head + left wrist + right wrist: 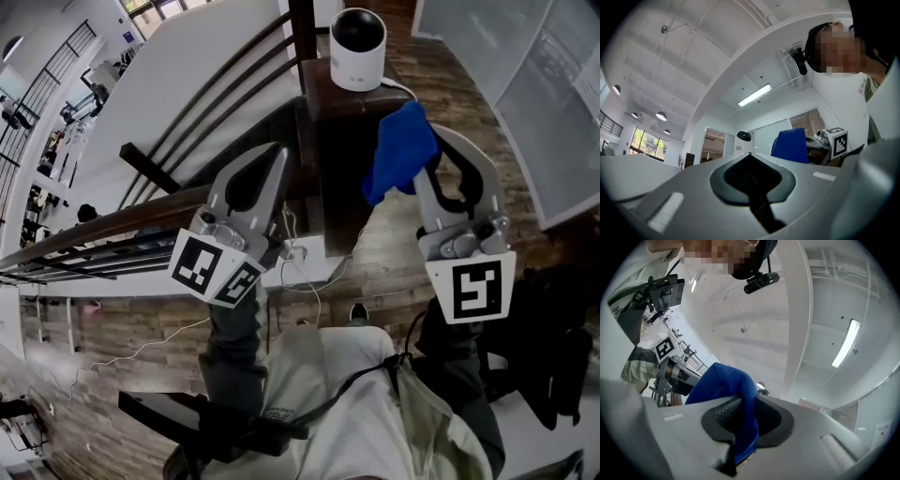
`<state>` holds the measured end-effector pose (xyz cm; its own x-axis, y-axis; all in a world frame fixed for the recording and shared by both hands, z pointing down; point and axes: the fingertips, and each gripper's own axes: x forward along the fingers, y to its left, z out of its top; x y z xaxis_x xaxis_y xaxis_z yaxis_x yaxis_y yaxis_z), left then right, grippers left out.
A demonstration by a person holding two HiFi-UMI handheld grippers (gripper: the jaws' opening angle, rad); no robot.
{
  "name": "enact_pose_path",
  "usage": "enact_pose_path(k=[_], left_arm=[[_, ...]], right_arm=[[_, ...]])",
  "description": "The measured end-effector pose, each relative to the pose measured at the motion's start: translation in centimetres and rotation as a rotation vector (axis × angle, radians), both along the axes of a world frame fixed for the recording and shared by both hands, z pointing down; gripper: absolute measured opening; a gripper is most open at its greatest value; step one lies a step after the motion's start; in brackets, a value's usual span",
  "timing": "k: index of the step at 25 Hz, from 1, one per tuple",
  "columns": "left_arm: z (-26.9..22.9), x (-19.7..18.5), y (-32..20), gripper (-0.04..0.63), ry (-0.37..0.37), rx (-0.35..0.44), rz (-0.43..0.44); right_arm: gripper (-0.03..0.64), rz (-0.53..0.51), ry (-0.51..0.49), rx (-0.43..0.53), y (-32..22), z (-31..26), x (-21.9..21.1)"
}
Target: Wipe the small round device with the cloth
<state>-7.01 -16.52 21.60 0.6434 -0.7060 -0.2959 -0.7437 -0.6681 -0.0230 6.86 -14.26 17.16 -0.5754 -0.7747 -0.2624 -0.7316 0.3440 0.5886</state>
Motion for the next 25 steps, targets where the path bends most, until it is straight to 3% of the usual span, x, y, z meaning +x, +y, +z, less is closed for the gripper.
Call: enact_pose_path(k=[9, 25], left_arm=[[3.2, 0.9, 3.2, 0.002, 0.023, -0.058, -0.006], [1.9, 1.4, 4.7, 0.002, 0.026, -0.032, -0.012]], right_arm=[[0.055, 0.019, -0.08, -0.166, 1.8, 7.0, 0.8], [0.055, 0.013, -0.063, -0.096, 3.1, 5.5, 0.2]])
